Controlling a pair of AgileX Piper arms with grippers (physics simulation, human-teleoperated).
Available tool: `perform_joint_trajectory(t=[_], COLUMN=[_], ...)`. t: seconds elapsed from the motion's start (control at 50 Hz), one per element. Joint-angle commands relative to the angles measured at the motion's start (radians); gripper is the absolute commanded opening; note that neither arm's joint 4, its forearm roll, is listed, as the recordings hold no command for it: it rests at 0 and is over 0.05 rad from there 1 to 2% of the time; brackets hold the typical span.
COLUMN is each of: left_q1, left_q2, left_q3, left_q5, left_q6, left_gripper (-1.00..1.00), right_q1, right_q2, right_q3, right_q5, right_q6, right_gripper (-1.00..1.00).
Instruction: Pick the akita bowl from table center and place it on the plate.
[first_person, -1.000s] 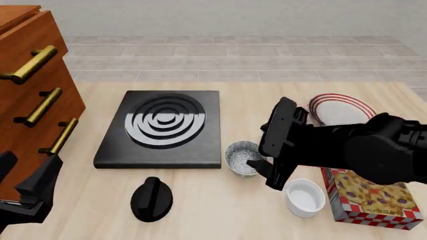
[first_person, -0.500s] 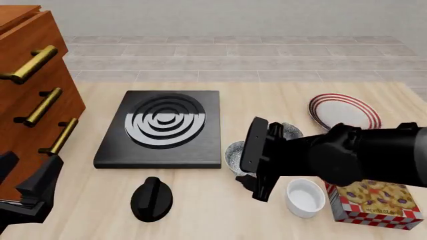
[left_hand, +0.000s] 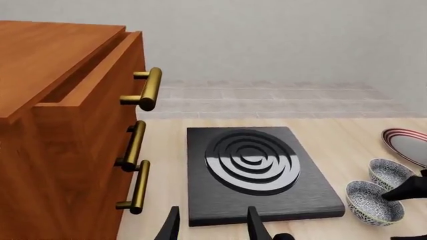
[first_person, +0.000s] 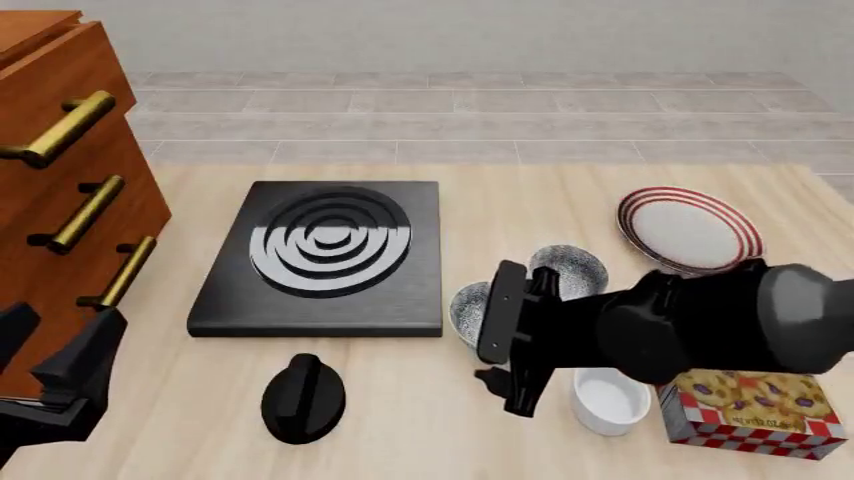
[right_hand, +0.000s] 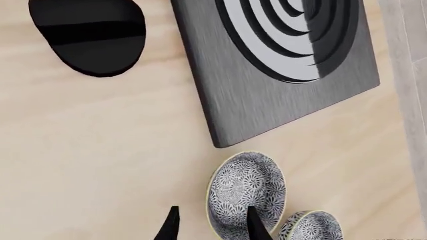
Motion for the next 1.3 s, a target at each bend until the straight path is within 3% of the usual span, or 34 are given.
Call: perform_joint_trajectory(t=[0.02,0.24,0.68,1.1,1.12,1.3], left_q1=[0.001,-0.018,-0.037,-0.042,-0.043,-0.047], left_q2=[0.004,0.004,-0.003,0.011,0.012,0.019], left_q3=[0.0,0.0,0.0,0.0,0.0,0.0], left_q5=[-0.003,-0.002,0.009,-0.003,-0.003,-0.009], left_q6=[-0.009,-0.006,0.005,0.008,0.009,0.013], left_gripper=[1.0,1.0,1.0,1.0,1.0,1.0], right_q1=[-0.017,-0.037,-0.078,-0.04,-0.036,-0.024], right_q2=[0.041,0.103,0.144,0.138,0.134,0.109], right_q3=[0.018,0.011,0.024,0.021,0.021,0.016], right_q5=[-0.052,-0.077,-0.118,-0.116,-0.111,-0.103], right_q6=[-0.006,-0.008,-0.065,-0.076,-0.075,-0.078], right_gripper=[1.0,1.0,1.0,1.0,-1.0,-1.0])
